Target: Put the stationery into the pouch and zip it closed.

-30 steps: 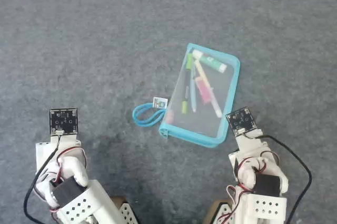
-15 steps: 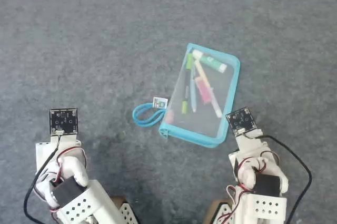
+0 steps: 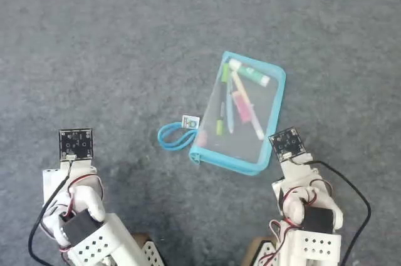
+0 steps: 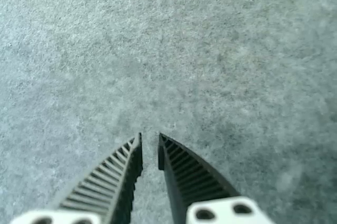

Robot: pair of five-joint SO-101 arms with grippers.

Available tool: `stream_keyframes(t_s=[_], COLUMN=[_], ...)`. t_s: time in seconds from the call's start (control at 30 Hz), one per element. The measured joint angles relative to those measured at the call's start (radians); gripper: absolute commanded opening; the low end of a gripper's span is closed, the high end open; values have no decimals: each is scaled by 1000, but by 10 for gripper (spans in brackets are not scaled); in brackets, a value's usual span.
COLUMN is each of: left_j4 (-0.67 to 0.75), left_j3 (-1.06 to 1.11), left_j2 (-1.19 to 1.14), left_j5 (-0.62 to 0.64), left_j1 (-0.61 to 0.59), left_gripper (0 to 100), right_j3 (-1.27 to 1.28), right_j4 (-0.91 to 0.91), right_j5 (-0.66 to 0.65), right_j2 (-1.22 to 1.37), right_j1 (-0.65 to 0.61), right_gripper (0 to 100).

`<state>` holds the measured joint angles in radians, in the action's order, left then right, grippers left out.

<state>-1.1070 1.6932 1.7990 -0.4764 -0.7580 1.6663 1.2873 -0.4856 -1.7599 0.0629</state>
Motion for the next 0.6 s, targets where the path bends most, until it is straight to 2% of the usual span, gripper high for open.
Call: stream_keyframes(t_s=[0.2,0.27,0.43,0.6], left_j4=[-155,-166,-181,-181], left_j3=[0,0,0,0], left_j2=[0,0,0,0], left_j5=[-6,-8,-9,-9], left_j1=[37,103,364,471], left_gripper=[47,47,47,47], right_j3=[0,0,0,0], right_j4=[0,0,0,0], right_j5=[0,0,0,0], right_j2=[0,0,0,0], right_j1=[0,0,0,0], right_gripper=[21,21,21,21])
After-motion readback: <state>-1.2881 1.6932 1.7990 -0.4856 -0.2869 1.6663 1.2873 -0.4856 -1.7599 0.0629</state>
